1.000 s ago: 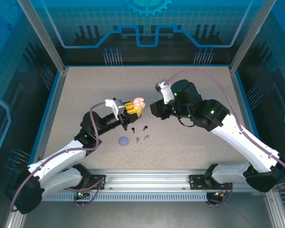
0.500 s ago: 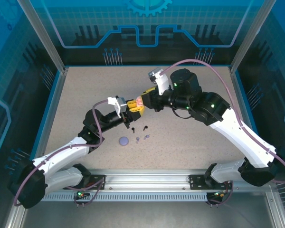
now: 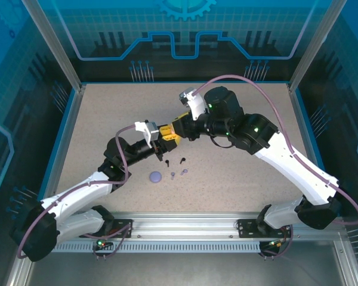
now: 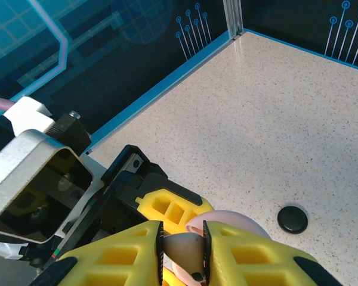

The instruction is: Insert the wireless bluetooth earbuds into the charging case

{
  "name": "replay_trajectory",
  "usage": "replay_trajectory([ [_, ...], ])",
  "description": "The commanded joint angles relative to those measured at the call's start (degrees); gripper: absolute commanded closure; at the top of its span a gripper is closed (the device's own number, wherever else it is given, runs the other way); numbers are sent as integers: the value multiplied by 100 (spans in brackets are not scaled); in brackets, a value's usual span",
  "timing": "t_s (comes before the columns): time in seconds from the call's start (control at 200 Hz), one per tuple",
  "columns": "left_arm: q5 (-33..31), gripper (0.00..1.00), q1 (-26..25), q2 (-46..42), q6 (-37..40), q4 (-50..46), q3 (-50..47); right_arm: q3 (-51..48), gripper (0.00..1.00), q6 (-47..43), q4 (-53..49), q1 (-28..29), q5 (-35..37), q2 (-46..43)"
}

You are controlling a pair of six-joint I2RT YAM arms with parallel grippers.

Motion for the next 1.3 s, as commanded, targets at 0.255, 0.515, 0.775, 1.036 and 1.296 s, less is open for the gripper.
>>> replay_trajectory([
  [0.255,39,100,-32,-68,-58,368,73,-159,75,46,41,86,-179,61],
  [0.515,23,100,-31,-84,-57,387,48,-209,75,49,-47,95,-172,61],
  [0.775,15,100,-31,-103,-61,387,38,-228,73,20,-99,91,-135,44],
  [1.036,1,100,-28,-127,-54,353,16,-179,70,-49,-72,87,-17,-31],
  [1.296,-3,100,-28,-138,-45,287,-14,-133,69,-100,-142,80,123,-79],
])
